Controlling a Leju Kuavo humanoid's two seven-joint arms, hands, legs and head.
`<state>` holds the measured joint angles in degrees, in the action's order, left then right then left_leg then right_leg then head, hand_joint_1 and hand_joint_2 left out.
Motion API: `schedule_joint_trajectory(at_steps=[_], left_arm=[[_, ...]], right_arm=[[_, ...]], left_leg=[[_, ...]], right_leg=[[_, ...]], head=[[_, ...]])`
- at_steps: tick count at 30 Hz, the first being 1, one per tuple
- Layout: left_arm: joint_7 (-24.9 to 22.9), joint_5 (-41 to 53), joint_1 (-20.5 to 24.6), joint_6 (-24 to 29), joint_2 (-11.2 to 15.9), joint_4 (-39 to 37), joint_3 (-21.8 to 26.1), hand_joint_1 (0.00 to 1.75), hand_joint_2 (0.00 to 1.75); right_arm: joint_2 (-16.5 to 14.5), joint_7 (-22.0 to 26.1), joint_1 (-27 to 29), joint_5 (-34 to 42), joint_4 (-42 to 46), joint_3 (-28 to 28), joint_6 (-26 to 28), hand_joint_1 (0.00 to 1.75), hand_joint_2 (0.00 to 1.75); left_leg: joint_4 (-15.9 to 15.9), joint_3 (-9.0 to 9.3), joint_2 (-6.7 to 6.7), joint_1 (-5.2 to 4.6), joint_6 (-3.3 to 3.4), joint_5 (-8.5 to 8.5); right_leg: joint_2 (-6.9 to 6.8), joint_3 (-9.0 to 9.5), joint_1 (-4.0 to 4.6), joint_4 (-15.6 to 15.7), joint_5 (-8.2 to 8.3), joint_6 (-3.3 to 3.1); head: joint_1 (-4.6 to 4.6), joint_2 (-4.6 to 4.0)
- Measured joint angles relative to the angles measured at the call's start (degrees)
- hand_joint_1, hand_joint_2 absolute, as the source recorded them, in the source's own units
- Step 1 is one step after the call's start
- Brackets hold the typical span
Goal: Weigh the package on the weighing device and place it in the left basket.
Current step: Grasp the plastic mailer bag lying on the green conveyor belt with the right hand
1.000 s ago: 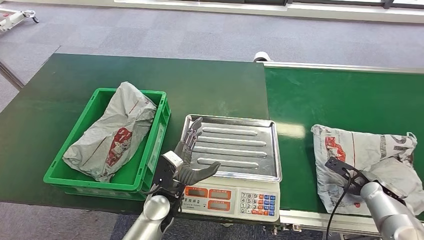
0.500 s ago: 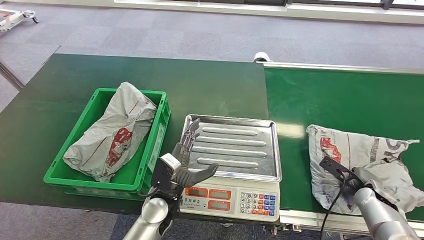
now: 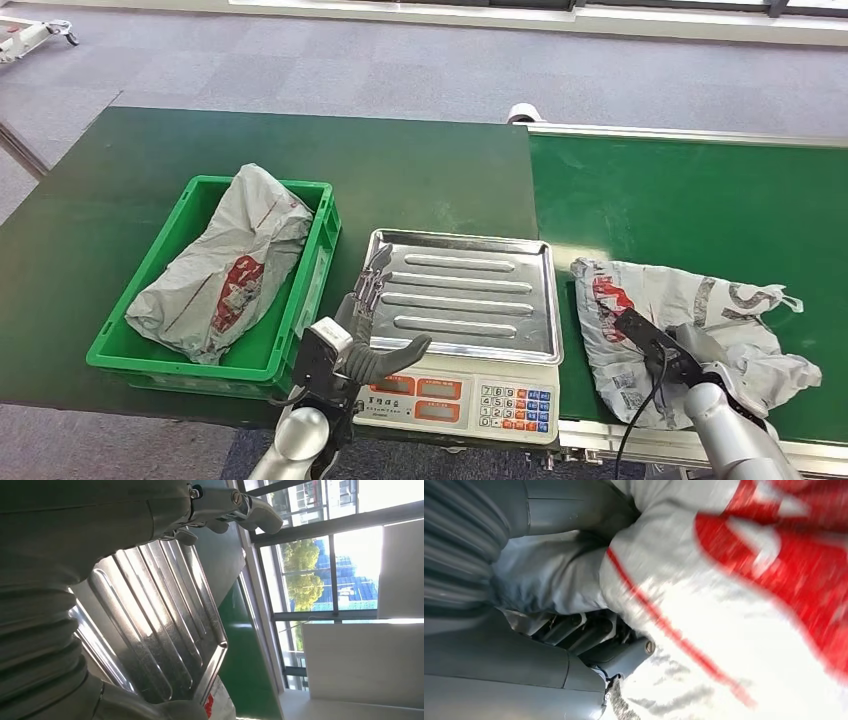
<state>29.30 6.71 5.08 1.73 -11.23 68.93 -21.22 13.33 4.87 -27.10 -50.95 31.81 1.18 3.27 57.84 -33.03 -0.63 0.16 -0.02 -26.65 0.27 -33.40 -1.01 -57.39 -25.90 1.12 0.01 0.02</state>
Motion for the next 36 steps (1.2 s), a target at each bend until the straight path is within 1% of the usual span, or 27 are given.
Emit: schedule_joint_trajectory(at_steps=[6, 9, 12, 16, 19, 21, 23, 24, 27, 29, 31, 32, 34, 36], left_arm=[[0.0, 0.9, -0.3, -0.1, 0.0, 0.9, 0.3, 0.00, 1.75], [0.6, 1.0, -0.3, -0.2, 0.0, 0.9, 0.5, 0.00, 1.75], [1.3, 1.0, -0.3, -0.2, 0.0, 0.9, 0.6, 0.00, 1.75], [1.4, 1.0, -0.2, -0.2, 0.0, 1.0, 0.8, 0.00, 1.75], [1.7, 0.9, 0.1, -0.5, -0.1, 1.1, 0.8, 0.00, 1.75], [1.7, 0.9, 0.6, -0.5, -0.2, 1.0, 0.9, 0.00, 1.75], [1.7, 0.7, 1.0, -0.5, -0.3, 1.0, 0.9, 0.00, 1.75], [1.7, 0.7, 1.2, -0.5, -0.3, 1.0, 0.9, 0.00, 1.75], [1.7, 0.6, 1.4, -0.5, -0.5, 1.0, 1.1, 0.00, 1.75], [1.9, 0.6, 1.5, -0.4, -0.5, 1.0, 1.2, 0.00, 1.75], [2.8, 0.4, 1.5, 0.8, -0.5, 1.1, 1.3, 0.00, 1.75], [3.8, 0.4, 1.5, 2.3, -0.5, 1.3, 1.4, 0.00, 1.75], [6.7, 0.4, 1.3, 7.1, -0.6, 2.2, 1.7, 0.00, 1.75], [9.5, 0.3, 1.0, 13.2, -0.7, 4.4, 2.0, 0.00, 1.75]], right_arm=[[-1.1, 3.7, 3.3, 3.9, 7.0, 0.0, 3.7, 1.75, 1.75], [-1.6, 7.0, 5.3, 6.2, 12.6, -0.4, 8.6, 1.75, 1.75], [-2.1, 10.8, 7.8, 8.9, 20.4, -2.0, 14.0, 1.75, 1.75], [-2.5, 12.4, 10.3, 10.2, 29.1, -3.8, 16.1, 1.75, 1.75], [-3.0, 15.2, 12.3, 10.7, 34.6, -5.1, 20.0, 1.75, 1.75], [-3.3, 15.5, 13.7, 7.1, 39.5, -6.0, 25.2, 1.75, 1.75], [-3.6, 13.8, 15.0, 0.6, 44.3, -6.8, 30.6, 1.75, 1.75], [-3.7, 12.9, 15.5, -1.9, 46.4, -7.2, 32.3, 1.75, 1.75], [-4.0, 12.4, 17.0, -4.3, 51.1, -7.8, 34.6, 1.75, 1.75], [-4.8, 14.1, 18.0, -4.8, 54.2, -8.5, 35.9, 1.75, 1.75], [-6.1, 17.3, 19.0, -4.0, 58.0, -9.5, 36.4, 1.75, 1.75], [-6.8, 18.6, 19.5, -3.3, 59.9, -9.8, 36.3, 1.75, 1.75], [-7.4, 18.9, 20.0, -2.3, 62.4, -9.6, 35.0, 1.75, 1.75], [-7.5, 17.7, 19.7, -2.4, 63.3, -8.4, 32.9, 1.75, 1.75]], left_leg=[[0.0, -0.09, -0.04, -0.01, 0.00, 0.00], [0.0, -0.12, -0.05, -0.02, 0.00, 0.01], [0.0, -0.14, -0.07, -0.02, 0.00, 0.01], [0.0, -0.17, -0.06, -0.02, 0.00, 0.00], [0.0, -0.21, -0.08, -0.02, 0.00, 0.01], [0.0, -0.22, -0.08, -0.02, 0.00, 0.01], [0.0, -0.21, -0.07, -0.02, -0.01, 0.01], [0.0, -0.21, -0.06, -0.02, -0.01, 0.00], [0.0, -0.21, -0.04, -0.02, -0.01, 0.00], [0.0, -0.22, -0.04, -0.02, -0.01, 0.00], [0.0, -0.22, -0.04, -0.01, -0.01, 0.00], [0.0, -0.23, -0.04, -0.01, -0.01, 0.00], [0.0, -0.27, -0.04, 0.00, -0.01, 0.00], [0.0, -0.30, -0.02, 0.00, -0.02, 0.00]], right_leg=[[-0.02, -0.07, -0.02, 0.0, 0.00, 0.00], [-0.03, -0.11, -0.02, 0.0, 0.00, 0.00], [-0.04, -0.14, -0.02, 0.0, 0.00, 0.00], [-0.02, -0.18, -0.02, 0.0, 0.00, 0.00], [-0.05, -0.21, -0.03, 0.0, 0.00, 0.00], [-0.06, -0.22, -0.03, 0.0, 0.00, 0.00], [-0.05, -0.22, -0.02, 0.0, 0.00, 0.00], [-0.04, -0.22, -0.02, 0.0, 0.00, 0.00], [-0.01, -0.24, -0.02, 0.0, 0.00, 0.00], [-0.01, -0.25, -0.02, 0.0, 0.00, 0.00], [-0.01, -0.25, -0.02, 0.0, -0.01, 0.00], [-0.02, -0.25, -0.01, 0.0, -0.01, -0.01], [-0.02, -0.25, -0.01, 0.0, -0.02, -0.03], [-0.01, -0.24, -0.01, 0.0, -0.02, -0.03]], head=[[-0.01, 0.00], [0.00, 0.00], [0.00, 0.00], [-0.01, 0.00], [-0.01, 0.00], [-0.01, 0.00], [-0.01, 0.00], [-0.01, 0.00], [-0.01, 0.00], [-0.01, 0.00], [-0.01, 0.00], [-0.01, 0.00], [-0.01, 0.00], [0.00, 0.00]])
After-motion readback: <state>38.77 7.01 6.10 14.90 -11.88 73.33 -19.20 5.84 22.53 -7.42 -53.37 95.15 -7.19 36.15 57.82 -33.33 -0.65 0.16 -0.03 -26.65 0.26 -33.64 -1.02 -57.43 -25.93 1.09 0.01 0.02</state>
